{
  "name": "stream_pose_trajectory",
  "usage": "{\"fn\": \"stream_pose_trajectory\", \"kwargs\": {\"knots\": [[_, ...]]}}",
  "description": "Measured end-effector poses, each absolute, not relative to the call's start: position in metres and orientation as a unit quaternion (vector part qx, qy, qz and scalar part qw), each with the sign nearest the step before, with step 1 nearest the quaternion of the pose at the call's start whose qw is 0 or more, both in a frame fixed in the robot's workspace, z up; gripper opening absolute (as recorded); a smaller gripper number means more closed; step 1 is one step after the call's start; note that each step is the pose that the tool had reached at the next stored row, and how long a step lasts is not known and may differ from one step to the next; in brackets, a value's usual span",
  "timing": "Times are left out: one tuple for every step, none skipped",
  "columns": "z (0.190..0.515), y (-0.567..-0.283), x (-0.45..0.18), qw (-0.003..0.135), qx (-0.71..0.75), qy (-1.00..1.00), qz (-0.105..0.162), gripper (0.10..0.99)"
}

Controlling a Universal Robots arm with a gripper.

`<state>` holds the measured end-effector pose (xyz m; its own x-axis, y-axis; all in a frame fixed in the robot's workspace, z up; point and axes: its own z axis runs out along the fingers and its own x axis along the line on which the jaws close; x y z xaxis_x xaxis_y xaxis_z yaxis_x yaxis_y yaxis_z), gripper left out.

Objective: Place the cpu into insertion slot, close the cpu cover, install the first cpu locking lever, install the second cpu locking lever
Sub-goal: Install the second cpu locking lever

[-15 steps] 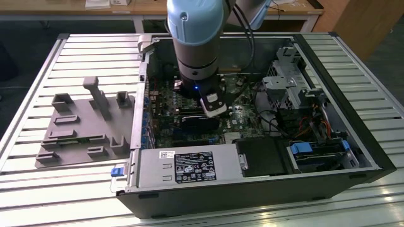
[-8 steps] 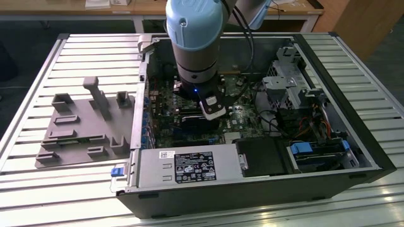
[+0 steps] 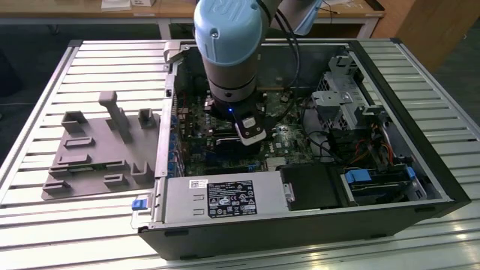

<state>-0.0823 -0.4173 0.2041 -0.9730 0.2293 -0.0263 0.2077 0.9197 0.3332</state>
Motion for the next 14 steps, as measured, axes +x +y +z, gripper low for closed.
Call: {"fn": "stream_pose_trajectory", "kwargs": {"knots": [[0.2036,-0.4173,-0.0832,0.032,0.112,0.979,0.168,0.106],[0.2031,-0.4173,-0.084,0.032,0.112,0.979,0.17,0.106],[0.2027,-0.4173,-0.0849,0.032,0.112,0.978,0.171,0.106],[0.2021,-0.4173,-0.0859,0.032,0.112,0.978,0.172,0.106],[0.2011,-0.4172,-0.0866,0.032,0.112,0.978,0.173,0.106],[0.2001,-0.4172,-0.0872,0.032,0.112,0.978,0.174,0.106],[0.1991,-0.4173,-0.0878,0.031,0.112,0.978,0.174,0.106],[0.1983,-0.4173,-0.0883,0.031,0.112,0.978,0.175,0.106],[0.1975,-0.4173,-0.0888,0.031,0.112,0.977,0.176,0.106],[0.1968,-0.4173,-0.0893,0.031,0.112,0.977,0.177,0.106],[0.196,-0.4173,-0.0899,0.031,0.112,0.977,0.179,0.106],[0.1953,-0.4173,-0.0906,0.031,0.112,0.977,0.181,0.106],[0.1946,-0.4173,-0.0916,0.031,0.112,0.976,0.182,0.106],[0.194,-0.4173,-0.0926,0.03,0.112,0.976,0.184,0.106]]}}
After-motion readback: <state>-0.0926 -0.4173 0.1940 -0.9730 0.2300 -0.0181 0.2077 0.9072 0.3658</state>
